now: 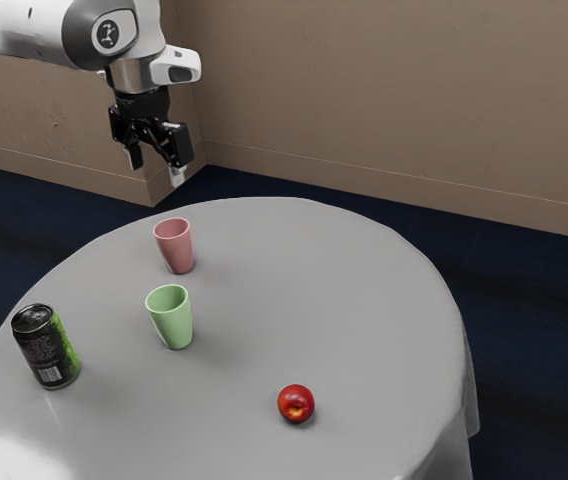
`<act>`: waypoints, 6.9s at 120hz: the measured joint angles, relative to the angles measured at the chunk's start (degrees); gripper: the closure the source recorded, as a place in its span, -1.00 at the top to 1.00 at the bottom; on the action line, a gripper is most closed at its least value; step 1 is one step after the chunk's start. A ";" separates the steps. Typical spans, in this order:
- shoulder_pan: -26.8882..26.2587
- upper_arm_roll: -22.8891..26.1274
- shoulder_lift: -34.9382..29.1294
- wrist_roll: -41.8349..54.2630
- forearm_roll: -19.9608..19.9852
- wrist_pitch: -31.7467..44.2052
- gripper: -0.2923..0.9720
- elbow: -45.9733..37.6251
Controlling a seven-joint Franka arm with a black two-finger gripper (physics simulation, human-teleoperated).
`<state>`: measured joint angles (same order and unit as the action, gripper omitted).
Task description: Place the left cup onto the right cup
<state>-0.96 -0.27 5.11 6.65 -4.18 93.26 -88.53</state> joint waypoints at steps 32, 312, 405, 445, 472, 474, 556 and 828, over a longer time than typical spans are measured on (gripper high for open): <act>0.35 0.00 0.30 0.01 -0.01 1.51 0.54 -0.33; 9.89 -1.87 22.55 1.02 3.77 16.31 0.54 5.38; 12.66 0.66 30.23 4.73 3.27 16.60 0.54 12.72; 13.81 2.45 32.41 5.74 2.06 16.70 0.54 14.57; 14.44 4.02 33.29 6.17 -0.33 16.97 0.54 15.26; 14.47 4.10 33.35 6.20 -0.53 17.00 0.54 15.29; 15.37 7.55 35.40 7.14 -5.50 20.15 0.54 15.46; 17.22 7.88 37.41 10.66 -5.78 21.83 -0.68 16.39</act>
<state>16.26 7.61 42.52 17.32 -9.96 115.09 -72.14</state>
